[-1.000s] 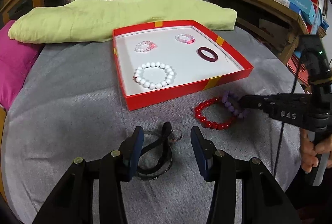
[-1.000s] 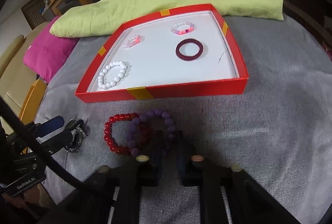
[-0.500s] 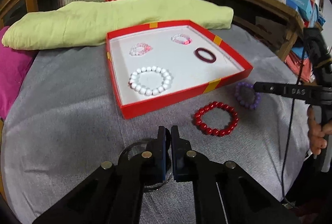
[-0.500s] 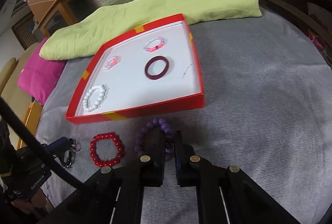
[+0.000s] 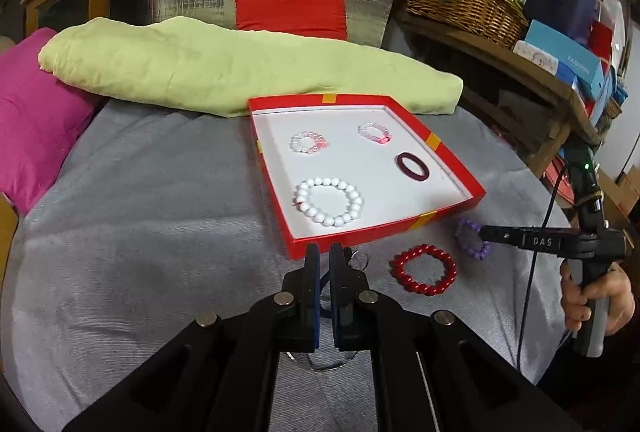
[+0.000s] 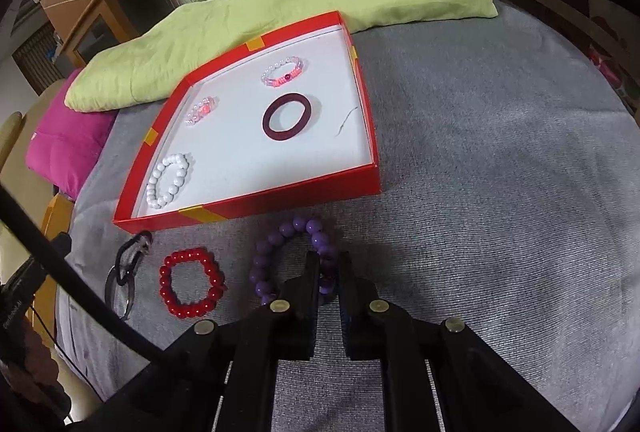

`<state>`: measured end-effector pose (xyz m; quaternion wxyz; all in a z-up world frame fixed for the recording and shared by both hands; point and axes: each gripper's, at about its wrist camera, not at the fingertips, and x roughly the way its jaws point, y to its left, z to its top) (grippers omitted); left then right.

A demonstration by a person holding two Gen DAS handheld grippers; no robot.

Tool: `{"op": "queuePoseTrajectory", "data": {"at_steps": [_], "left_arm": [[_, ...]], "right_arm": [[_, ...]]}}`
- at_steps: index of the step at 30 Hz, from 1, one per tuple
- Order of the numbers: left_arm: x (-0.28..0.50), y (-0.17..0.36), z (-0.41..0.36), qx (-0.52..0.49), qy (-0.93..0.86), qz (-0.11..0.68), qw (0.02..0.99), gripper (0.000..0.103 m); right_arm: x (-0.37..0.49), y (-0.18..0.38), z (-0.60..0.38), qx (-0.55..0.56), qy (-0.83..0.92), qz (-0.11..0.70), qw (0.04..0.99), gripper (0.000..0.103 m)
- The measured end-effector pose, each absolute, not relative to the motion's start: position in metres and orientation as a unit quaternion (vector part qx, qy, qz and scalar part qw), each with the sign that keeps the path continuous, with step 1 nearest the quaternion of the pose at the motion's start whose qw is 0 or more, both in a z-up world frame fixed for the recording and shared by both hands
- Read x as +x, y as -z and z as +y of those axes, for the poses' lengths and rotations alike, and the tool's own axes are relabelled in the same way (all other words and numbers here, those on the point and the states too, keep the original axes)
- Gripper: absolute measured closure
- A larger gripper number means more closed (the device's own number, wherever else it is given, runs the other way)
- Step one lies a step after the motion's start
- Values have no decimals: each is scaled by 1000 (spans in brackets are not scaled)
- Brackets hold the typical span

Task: Organize jewelry
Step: 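Grasp the purple bead bracelet with right tool while left tool grasps the black bracelet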

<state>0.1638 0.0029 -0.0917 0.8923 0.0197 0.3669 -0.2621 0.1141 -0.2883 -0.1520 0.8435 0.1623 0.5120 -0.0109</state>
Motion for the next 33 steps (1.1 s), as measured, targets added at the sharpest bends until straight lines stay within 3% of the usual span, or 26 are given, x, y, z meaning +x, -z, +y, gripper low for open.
{"op": "queuePoseTrajectory", "data": {"at_steps": [5, 9, 10, 20, 22, 28, 33], "left_arm": [[170, 100, -4, 26, 248, 384, 889, 96], [177, 114, -17, 40, 250, 409, 877, 69], [177, 117, -21, 45, 251, 411, 875, 68], [191, 137, -46, 65, 258, 443, 857, 68], [192, 140, -47, 73, 255, 446, 855, 68], [190, 143, -49, 81, 262, 447, 852, 93], [187, 137, -51, 86, 264, 438, 855, 95]], "right_arm": [[114, 154, -288, 169, 15, 518, 838, 92], [115, 156, -286, 169, 15, 523, 835, 87], [115, 156, -285, 169, 14, 523, 835, 86], [113, 157, -273, 138, 6, 516, 846, 83], [113, 156, -268, 117, 4, 513, 850, 87], [113, 153, -261, 88, 6, 503, 860, 93], [110, 144, -267, 98, 4, 486, 868, 93]]}}
